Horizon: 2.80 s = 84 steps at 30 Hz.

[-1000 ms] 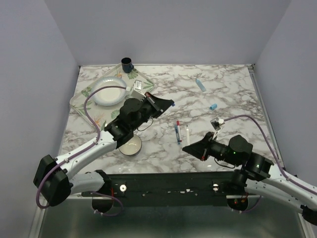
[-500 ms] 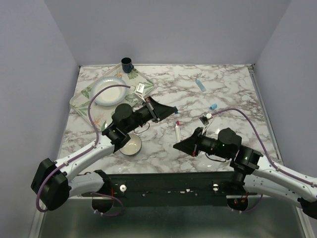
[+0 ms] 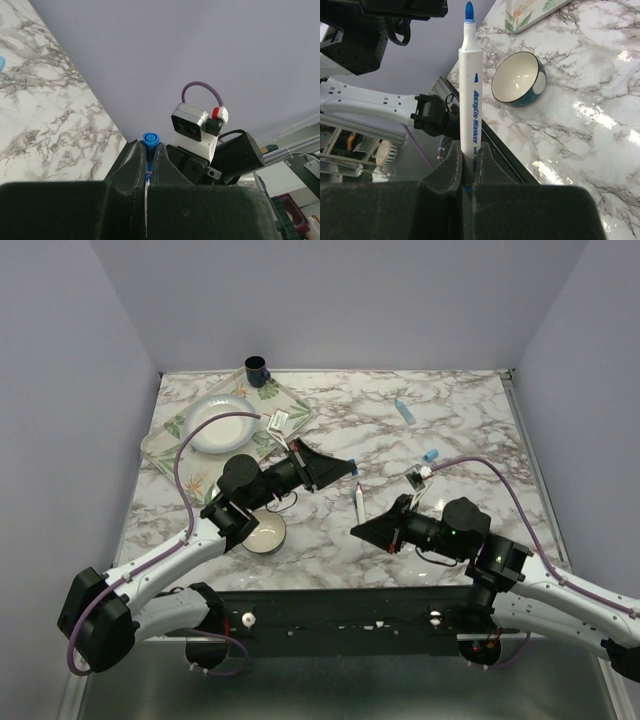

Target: Insert the pens into the pen caps

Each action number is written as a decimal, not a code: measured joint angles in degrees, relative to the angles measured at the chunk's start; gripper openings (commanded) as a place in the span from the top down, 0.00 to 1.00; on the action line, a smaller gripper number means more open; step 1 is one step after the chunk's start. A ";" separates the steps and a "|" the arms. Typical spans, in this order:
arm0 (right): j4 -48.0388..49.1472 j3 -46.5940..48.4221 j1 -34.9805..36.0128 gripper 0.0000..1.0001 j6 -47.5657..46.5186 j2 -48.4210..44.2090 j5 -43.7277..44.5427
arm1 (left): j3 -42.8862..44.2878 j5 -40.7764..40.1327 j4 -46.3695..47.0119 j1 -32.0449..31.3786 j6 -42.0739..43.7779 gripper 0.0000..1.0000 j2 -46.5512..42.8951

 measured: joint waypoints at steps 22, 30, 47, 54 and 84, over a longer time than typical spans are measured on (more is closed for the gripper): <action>0.02 0.83 0.00 0.99 0.00 0.63 0.85 | -1.95 1.97 2.91 0.00 -1.31 1.00 0.74; 0.02 1.11 0.00 0.99 0.00 1.75 0.92 | -2.19 2.49 3.13 -0.22 -1.29 1.00 0.74; -4.90 4.20 0.33 0.99 -2.12 3.69 4.74 | -2.23 1.70 -1.60 -1.68 4.02 1.00 -0.07; -8.31 7.43 0.48 0.99 -5.66 5.88 7.43 | 0.22 -0.57 -5.64 -2.45 6.82 0.90 -0.13; 3.58 6.99 0.15 0.99 -13.25 0.35 -7.85 | 15.80 8.79 -16.04 -4.39 20.52 0.35 -1.38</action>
